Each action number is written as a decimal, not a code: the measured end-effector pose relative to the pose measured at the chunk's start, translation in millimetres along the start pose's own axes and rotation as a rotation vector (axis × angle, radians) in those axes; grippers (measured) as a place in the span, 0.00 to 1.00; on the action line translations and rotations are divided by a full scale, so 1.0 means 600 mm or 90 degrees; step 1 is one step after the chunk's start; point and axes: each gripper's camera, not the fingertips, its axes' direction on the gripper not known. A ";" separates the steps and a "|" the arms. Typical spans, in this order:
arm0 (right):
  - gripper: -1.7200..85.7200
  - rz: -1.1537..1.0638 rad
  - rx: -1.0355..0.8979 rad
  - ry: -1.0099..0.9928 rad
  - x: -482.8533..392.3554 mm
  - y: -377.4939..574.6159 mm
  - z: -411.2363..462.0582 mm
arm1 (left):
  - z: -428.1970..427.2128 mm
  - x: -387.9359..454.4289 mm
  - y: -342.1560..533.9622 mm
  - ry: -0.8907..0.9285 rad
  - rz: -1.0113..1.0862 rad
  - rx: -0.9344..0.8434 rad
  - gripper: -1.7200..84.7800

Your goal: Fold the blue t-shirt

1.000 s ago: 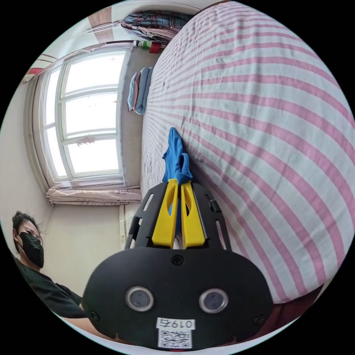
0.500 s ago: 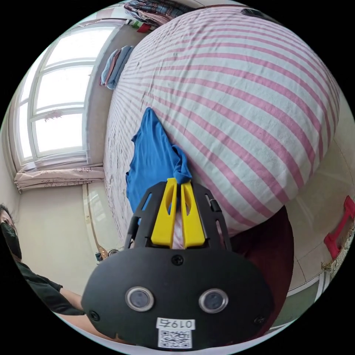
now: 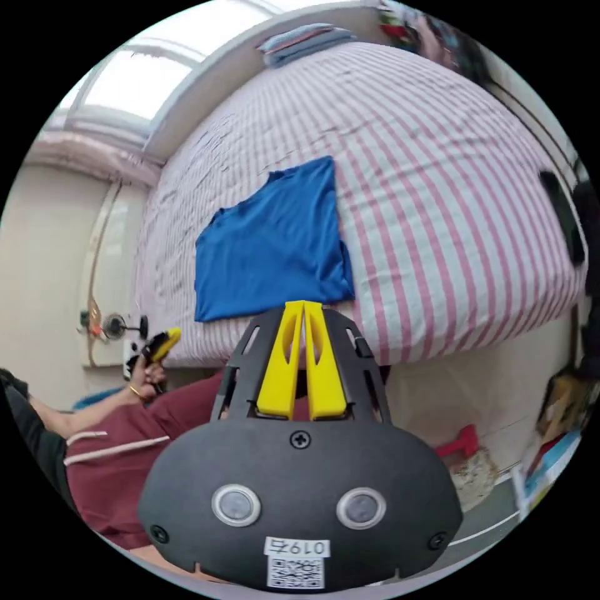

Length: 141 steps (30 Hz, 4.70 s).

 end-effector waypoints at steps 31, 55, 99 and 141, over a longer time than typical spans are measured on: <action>0.04 -0.826 -0.120 -0.065 -0.569 -0.470 0.396 | 0.059 0.296 0.313 -0.308 0.157 0.075 0.04; 0.16 -1.039 -0.663 -0.132 -0.856 -1.168 1.383 | 0.113 -0.229 0.243 0.015 -0.038 0.297 0.15; 0.09 -0.907 -0.930 -0.151 -0.855 -1.592 1.913 | 0.230 -0.320 0.101 0.162 0.040 0.266 0.04; 0.01 -1.150 -0.771 -0.280 -0.442 -1.430 1.255 | 0.723 0.493 0.325 -0.058 0.357 0.051 0.03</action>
